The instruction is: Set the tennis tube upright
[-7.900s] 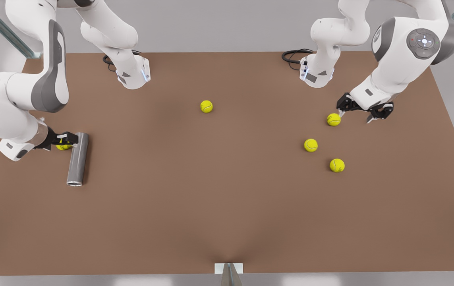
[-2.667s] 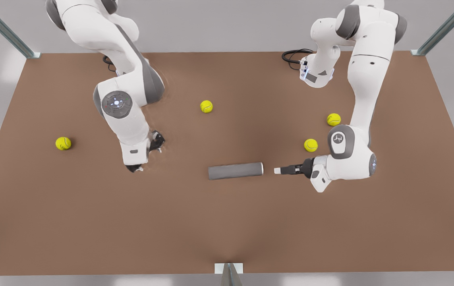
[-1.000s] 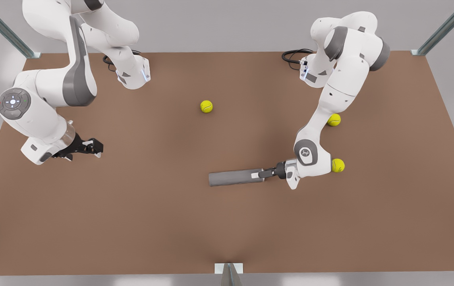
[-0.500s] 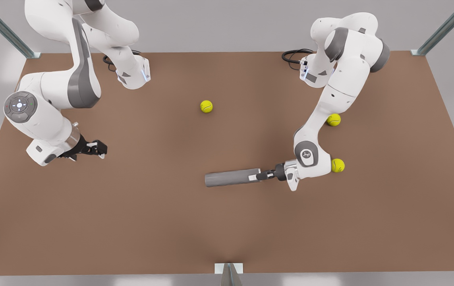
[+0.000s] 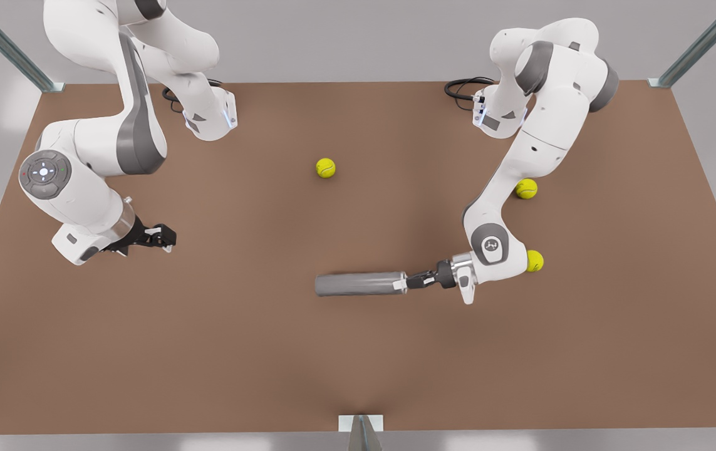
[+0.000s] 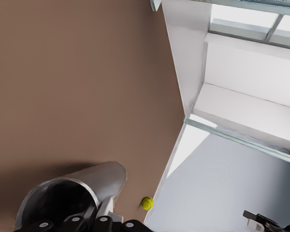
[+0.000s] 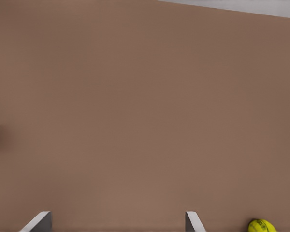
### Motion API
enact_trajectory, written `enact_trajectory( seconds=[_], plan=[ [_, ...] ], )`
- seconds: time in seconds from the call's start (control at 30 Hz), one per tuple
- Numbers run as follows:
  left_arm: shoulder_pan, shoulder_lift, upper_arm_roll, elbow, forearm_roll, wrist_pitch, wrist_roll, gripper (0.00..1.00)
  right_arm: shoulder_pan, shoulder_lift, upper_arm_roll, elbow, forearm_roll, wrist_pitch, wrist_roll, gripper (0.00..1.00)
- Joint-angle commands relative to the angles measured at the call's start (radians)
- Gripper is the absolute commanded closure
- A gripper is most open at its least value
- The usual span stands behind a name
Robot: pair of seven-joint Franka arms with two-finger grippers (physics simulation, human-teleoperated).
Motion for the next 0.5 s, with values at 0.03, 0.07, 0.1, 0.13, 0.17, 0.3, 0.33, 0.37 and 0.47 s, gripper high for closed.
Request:
enact_trajectory(
  seconds=[0.03,0.07,0.1,0.13,0.17,0.3,0.33,0.37,0.47],
  plan=[
    [0.006,0.0,0.0,0.0,-0.006,-0.004,-0.009,0.79,-0.001,0.0,0.0,0.0,-0.002,-0.002,0.0,0.0],
    [0.008,-0.002,0.0,0.0,-0.004,-0.005,-0.012,0.79,-0.001,0.0,0.0,0.0,-0.002,-0.002,0.0,0.0],
    [0.009,-0.002,0.0,0.0,-0.004,-0.007,-0.012,0.79,-0.001,0.0,0.0,0.0,-0.002,-0.002,0.0,0.0],
    [0.009,-0.003,0.0,0.0,-0.001,-0.007,-0.02,0.79,-0.001,0.0,0.0,0.0,-0.002,0.002,0.0,0.0],
    [0.014,-0.008,0.0,0.005,0.004,-0.008,-0.021,0.79,0.0,0.0,0.0,-0.003,-0.002,0.002,0.0,0.0],
    [0.026,-0.018,0.002,0.044,0.108,-0.022,-0.155,0.79,0.0,0.0,0.0,-0.008,0.0,0.0,0.0,0.0],
    [0.025,-0.031,0.003,0.045,0.111,-0.022,-0.17,0.79,0.0,0.0,0.0,-0.008,-0.002,0.0,0.0,0.0],
    [0.025,-0.031,0.002,0.057,0.157,-0.022,-0.208,0.79,0.0,0.0,0.0,-0.008,-0.002,0.002,0.0,0.0],
    [0.025,-0.029,0.002,0.083,0.226,-0.024,-0.281,0.79,0.0,0.0,0.0,-0.011,0.0,0.002,0.0,0.0]
  ],
)
